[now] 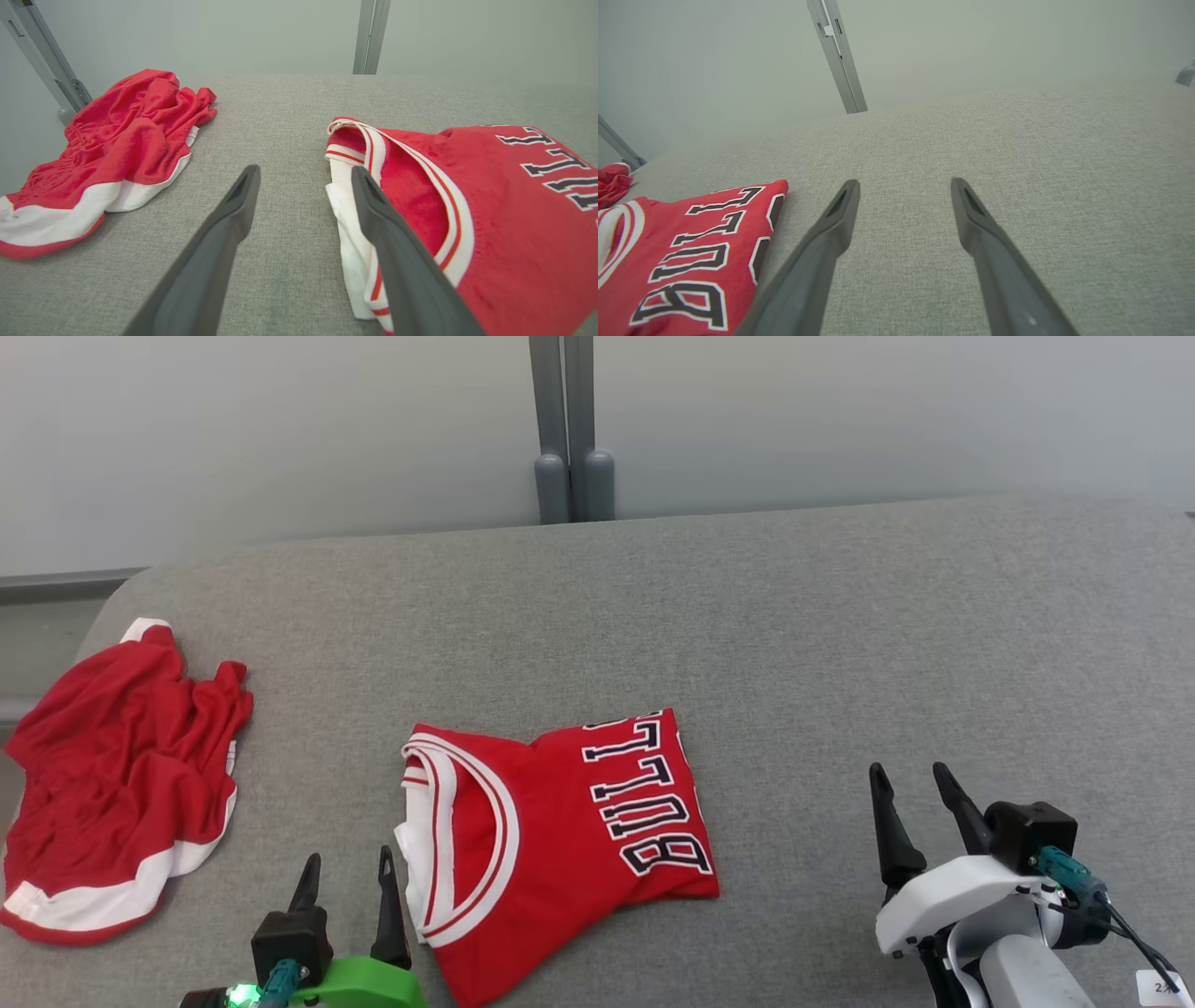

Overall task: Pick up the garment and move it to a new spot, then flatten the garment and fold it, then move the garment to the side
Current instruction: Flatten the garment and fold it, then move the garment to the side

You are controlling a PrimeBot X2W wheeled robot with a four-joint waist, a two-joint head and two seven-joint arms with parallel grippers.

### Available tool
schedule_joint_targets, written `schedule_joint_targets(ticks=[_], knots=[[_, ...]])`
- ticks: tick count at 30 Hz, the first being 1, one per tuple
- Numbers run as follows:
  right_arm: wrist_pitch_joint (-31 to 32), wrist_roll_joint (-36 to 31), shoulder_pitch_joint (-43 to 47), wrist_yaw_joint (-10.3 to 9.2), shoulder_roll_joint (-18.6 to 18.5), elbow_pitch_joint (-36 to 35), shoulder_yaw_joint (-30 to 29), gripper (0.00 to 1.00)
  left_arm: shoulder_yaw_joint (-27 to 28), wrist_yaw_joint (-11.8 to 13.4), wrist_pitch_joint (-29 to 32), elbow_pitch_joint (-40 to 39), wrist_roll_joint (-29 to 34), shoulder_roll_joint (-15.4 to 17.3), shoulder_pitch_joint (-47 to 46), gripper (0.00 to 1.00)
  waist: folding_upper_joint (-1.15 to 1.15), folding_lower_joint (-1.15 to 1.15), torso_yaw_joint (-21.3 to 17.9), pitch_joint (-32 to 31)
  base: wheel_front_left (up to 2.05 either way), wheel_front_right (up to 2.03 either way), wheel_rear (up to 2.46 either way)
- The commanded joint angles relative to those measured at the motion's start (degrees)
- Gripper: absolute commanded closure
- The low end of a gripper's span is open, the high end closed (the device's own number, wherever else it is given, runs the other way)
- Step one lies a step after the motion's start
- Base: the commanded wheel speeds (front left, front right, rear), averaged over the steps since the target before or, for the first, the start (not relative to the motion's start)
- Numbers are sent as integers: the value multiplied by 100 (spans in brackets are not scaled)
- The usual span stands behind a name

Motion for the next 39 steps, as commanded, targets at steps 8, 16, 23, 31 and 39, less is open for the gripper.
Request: schedule_joint_targets(ticks=[8, 16, 23, 31, 39], knots=[[-15, 82, 79, 1, -4, 19, 83, 0, 17, -24, -1, -4, -22, 23, 120, 0, 0, 0, -58, -72, 0, 0, 0], [-15, 514, -252, 1, -8, 264, 767, 0, -70, -45, -1, 49, -31, 22, 83, 0, 0, 0, 176, 57, 0, 0, 0], [22, 1170, -984, 0, -15, 1179, 1803, 0, -195, -103, -1, 122, 60, 24, -78, 0, 0, 0, 638, 197, 0, 0, 0], [5, 1597, -1610, 1, -8, 2524, 2109, 0, -223, -135, 0, 132, 130, 22, -134, 0, 0, 0, 1164, 360, 0, 0, 0], [0, 1842, -1919, -5, -17, 3174, 2367, 100, -146, -130, 0, 113, 62, 21, -140, 0, 0, 0, 1118, 437, 0, 0, 0]])
